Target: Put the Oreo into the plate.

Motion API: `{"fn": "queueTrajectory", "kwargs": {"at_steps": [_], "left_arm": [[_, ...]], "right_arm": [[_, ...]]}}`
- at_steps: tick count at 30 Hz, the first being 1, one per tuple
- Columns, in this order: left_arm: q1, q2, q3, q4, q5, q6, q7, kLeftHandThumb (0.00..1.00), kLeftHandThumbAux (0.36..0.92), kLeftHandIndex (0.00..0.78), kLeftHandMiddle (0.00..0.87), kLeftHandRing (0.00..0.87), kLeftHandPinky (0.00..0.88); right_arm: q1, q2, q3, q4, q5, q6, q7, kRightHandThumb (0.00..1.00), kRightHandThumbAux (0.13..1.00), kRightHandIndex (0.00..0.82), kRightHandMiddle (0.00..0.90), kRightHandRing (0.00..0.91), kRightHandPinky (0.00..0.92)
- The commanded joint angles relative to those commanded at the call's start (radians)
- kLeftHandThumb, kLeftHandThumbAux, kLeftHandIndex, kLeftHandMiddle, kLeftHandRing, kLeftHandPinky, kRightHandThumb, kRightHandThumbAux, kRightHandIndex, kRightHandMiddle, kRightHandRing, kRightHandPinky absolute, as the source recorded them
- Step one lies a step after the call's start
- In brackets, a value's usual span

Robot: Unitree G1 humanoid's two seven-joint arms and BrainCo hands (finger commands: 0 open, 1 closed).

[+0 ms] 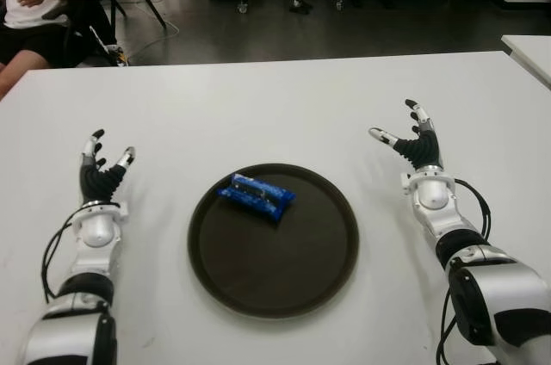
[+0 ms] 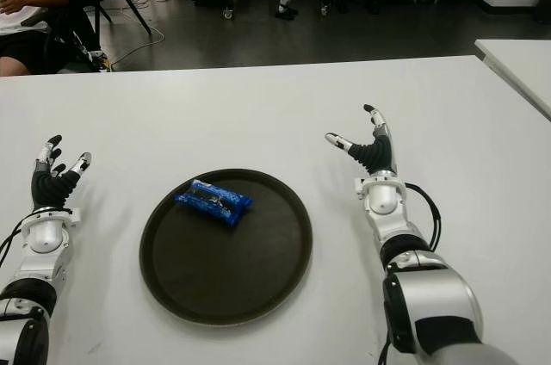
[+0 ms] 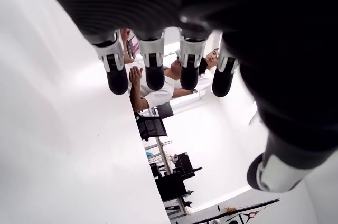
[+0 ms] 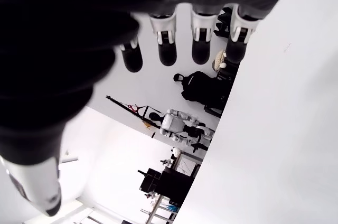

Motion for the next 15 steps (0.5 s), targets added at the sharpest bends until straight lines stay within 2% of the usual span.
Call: {"fn": "queueTrajectory", "kwargs": {"at_steps": [15], "left_arm": [[0.006, 0.003, -0.004, -0.008, 0.011, -0.007, 0.023, 0.0, 0.655, 0.0, 0.0, 0.0, 0.0]], "right_arm": [[-0.005, -0.004, 0.022, 0.004, -0.033, 0.017, -0.027, 0.0, 0.684, 0.0, 0.0, 0.0, 0.0]]}}
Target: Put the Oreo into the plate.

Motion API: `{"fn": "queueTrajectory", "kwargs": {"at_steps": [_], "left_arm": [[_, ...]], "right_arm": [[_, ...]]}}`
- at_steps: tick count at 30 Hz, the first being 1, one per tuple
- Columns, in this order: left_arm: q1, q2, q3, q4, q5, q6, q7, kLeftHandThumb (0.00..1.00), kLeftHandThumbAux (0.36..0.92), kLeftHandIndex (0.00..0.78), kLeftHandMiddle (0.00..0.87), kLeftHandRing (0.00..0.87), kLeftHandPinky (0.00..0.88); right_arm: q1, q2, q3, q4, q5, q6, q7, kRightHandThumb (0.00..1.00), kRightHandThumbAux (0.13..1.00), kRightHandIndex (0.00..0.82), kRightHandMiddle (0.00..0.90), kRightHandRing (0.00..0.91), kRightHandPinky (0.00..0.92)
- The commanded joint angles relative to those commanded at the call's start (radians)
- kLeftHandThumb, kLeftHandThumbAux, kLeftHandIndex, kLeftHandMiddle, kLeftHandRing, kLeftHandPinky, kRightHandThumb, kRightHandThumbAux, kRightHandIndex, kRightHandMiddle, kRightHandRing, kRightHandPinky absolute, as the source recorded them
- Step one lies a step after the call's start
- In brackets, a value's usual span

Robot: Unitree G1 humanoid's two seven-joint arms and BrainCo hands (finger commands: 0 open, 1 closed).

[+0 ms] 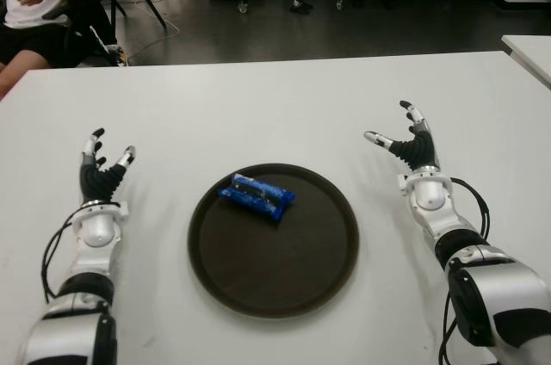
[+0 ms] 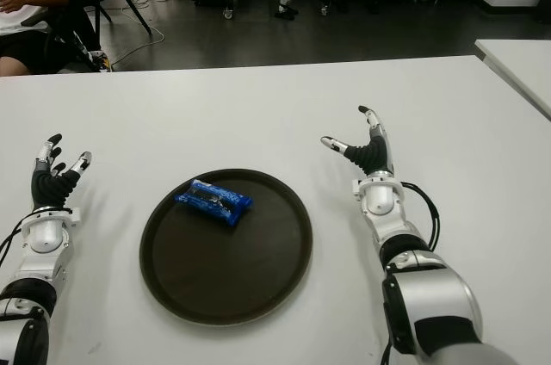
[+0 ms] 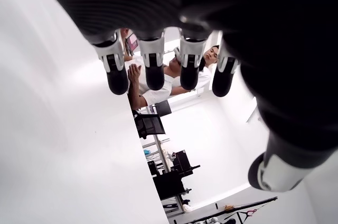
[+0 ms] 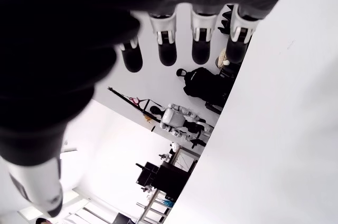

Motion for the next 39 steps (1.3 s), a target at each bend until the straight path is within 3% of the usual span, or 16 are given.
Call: {"fn": "queueTrajectory", "kwargs": {"at_steps": [17, 39], "left_arm": [[-0.009, 0.002, 0.005, 0.006, 0.004, 0.013, 0.02, 0.0, 0.624, 0.0, 0.0, 0.0, 0.0], [-0.01, -0.005, 0.011, -0.005, -0.006, 0.016, 0.013, 0.0, 0.617, 0.0, 0.0, 0.0, 0.0]], "right_arm": [[0.001, 0.005, -0.022, 0.0, 0.021, -0.024, 0.016, 0.0, 0.734, 0.0, 0.0, 0.0, 0.0], [0.002, 0.005, -0.014, -0.003, 0.008, -0.043, 0.009, 0.0, 0.717, 0.0, 0.0, 0.0, 0.0]]}}
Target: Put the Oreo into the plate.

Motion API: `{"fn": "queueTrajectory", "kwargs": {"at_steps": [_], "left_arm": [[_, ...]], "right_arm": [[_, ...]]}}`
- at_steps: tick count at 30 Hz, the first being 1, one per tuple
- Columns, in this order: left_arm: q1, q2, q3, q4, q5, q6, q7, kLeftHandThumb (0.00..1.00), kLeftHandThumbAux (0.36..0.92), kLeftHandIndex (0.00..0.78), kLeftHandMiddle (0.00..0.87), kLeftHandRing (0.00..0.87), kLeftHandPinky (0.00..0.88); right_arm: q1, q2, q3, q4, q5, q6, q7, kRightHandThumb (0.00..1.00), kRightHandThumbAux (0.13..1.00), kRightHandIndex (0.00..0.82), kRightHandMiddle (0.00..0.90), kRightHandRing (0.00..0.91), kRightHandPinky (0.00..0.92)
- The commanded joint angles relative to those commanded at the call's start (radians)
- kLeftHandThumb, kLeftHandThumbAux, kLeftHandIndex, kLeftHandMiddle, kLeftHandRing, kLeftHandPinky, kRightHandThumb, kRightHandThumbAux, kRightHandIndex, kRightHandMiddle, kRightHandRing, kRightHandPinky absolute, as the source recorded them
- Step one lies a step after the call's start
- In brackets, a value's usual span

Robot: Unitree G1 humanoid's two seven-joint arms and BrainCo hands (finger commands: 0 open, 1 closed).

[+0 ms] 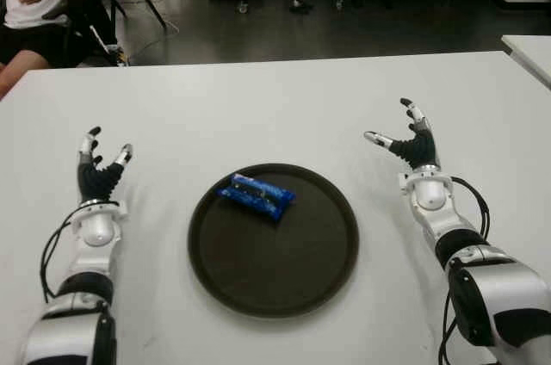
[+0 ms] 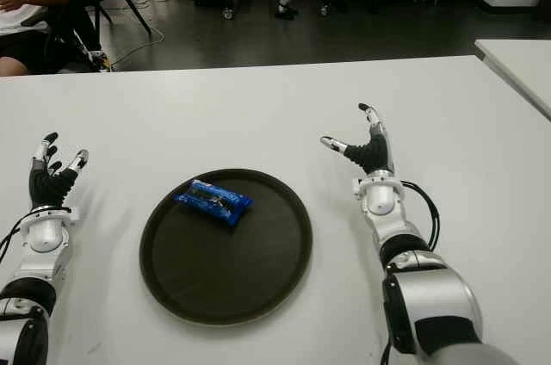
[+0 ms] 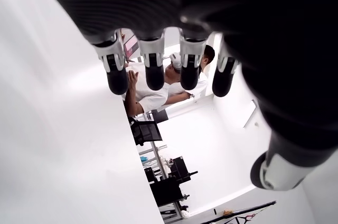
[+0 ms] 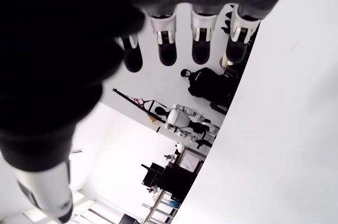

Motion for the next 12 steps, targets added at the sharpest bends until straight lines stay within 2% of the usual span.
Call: {"fn": "queueTrajectory", "kwargs": {"at_steps": [5, 12], "left_arm": [[0.0, 0.0, 0.001, -0.001, 0.0, -0.002, 0.0, 0.0, 0.634, 0.0, 0.0, 0.0, 0.0], [0.004, 0.0, -0.007, -0.015, 0.007, -0.006, 0.005, 0.0, 0.645, 0.0, 0.0, 0.0, 0.0]], "right_arm": [[0.0, -0.002, 0.014, 0.0, -0.016, 0.004, -0.021, 0.0, 0.698, 0.0, 0.0, 0.0, 0.0], [-0.007, -0.001, 0.02, 0.002, -0.019, 0.048, -0.032, 0.0, 0.673, 0.0, 0.0, 0.0, 0.0]]}}
